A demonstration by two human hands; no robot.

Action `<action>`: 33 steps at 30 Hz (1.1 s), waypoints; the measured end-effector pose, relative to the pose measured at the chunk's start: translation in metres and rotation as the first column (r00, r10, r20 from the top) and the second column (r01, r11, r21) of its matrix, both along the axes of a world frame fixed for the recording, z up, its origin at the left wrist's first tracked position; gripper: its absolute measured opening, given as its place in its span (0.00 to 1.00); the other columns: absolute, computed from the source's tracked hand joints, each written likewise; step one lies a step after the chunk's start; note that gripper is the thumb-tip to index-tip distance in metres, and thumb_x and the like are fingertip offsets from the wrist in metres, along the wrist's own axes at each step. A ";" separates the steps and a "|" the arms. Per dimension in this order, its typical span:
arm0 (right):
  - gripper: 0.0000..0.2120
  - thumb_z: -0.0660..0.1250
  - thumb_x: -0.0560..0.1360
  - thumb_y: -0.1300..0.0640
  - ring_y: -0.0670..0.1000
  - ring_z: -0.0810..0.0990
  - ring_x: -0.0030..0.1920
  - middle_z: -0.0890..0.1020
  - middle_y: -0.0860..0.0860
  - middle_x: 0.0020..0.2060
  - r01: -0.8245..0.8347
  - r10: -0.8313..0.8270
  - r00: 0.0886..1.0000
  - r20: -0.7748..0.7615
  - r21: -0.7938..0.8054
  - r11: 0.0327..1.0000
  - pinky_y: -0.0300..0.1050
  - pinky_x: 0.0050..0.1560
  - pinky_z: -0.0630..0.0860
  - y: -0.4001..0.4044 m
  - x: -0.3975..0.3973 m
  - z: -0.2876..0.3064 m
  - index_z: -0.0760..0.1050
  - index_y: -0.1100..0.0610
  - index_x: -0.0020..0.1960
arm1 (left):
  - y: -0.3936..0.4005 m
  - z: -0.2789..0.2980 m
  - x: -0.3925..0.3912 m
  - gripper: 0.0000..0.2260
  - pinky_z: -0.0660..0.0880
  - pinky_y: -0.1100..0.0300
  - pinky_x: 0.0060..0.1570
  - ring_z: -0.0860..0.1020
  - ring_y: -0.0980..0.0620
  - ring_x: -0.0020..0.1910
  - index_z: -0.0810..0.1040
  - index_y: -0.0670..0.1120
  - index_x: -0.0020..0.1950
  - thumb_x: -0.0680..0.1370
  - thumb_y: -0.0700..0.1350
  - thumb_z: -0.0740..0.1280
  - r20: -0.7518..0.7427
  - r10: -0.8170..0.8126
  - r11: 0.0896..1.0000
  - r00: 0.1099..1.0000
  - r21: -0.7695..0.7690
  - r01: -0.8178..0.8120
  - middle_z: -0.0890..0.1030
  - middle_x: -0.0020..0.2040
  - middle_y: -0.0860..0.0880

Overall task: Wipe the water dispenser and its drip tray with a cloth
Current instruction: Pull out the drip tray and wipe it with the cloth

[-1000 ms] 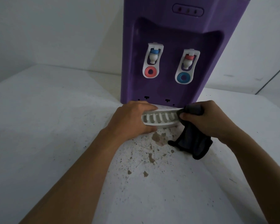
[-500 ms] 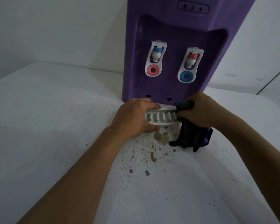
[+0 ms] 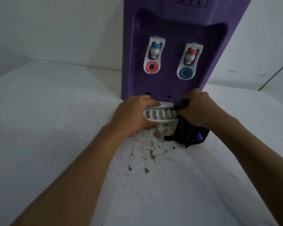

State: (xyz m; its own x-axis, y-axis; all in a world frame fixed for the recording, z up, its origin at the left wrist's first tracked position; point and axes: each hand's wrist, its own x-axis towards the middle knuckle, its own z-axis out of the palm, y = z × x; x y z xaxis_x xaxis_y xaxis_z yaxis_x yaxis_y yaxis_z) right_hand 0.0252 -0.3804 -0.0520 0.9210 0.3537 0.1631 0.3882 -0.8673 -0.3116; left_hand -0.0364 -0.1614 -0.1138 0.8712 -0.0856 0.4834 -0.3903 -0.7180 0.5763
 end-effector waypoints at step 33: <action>0.10 0.80 0.67 0.58 0.49 0.78 0.35 0.81 0.53 0.36 0.123 -0.123 0.992 -0.028 0.004 0.992 0.39 0.29 0.70 0.004 0.002 0.015 0.79 0.55 0.38 | 0.000 0.002 0.004 0.28 0.82 0.51 0.47 0.83 0.57 0.48 0.85 0.52 0.64 0.65 0.49 0.86 0.019 -0.064 0.998 0.998 0.021 0.064 0.83 0.52 0.58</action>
